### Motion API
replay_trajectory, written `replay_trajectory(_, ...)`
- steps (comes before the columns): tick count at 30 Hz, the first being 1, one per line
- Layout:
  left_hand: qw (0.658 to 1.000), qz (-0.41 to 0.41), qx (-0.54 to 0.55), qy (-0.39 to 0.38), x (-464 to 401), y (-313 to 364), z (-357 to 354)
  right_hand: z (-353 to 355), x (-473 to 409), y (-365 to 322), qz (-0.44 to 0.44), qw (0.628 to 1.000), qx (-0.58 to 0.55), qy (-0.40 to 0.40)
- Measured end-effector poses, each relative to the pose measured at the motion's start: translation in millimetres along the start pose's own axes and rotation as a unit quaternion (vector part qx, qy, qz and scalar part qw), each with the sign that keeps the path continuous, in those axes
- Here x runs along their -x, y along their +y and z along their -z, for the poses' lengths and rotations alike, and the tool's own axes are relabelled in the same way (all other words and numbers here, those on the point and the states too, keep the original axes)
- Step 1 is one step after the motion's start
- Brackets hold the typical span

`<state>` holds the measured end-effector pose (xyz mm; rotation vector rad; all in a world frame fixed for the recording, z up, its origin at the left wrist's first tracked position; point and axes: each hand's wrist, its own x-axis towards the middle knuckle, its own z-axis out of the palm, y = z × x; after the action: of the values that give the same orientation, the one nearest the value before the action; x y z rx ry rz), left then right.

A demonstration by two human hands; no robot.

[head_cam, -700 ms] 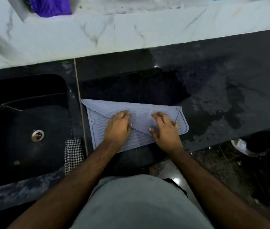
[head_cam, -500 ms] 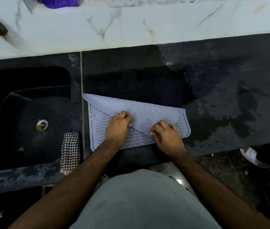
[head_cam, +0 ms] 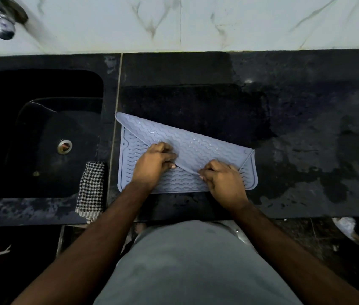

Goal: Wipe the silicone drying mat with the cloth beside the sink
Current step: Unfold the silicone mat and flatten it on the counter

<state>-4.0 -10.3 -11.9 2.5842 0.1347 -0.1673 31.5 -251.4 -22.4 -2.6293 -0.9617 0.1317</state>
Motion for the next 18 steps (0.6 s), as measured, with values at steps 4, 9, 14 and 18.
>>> replay_trajectory(4, 0.997, -0.032, -0.071, 0.011, 0, 4, 4, 6, -5, -3, -0.024, 0.999, 0.036, 0.013)
replay_trajectory(9, 0.983, -0.086, -0.153, 0.061, -9, 8, 10, 18, -13, -3, -0.040, 0.996, 0.066, 0.042)
replay_trajectory(14, 0.990, -0.063, -0.090, 0.091, -29, 24, 22, 27, -32, -1, -0.048, 0.996, 0.057, 0.059)
replay_trajectory(18, 0.983, -0.104, -0.090, 0.119, -50, 36, 36, 42, -47, 3, -0.090, 0.992, 0.027, 0.084)
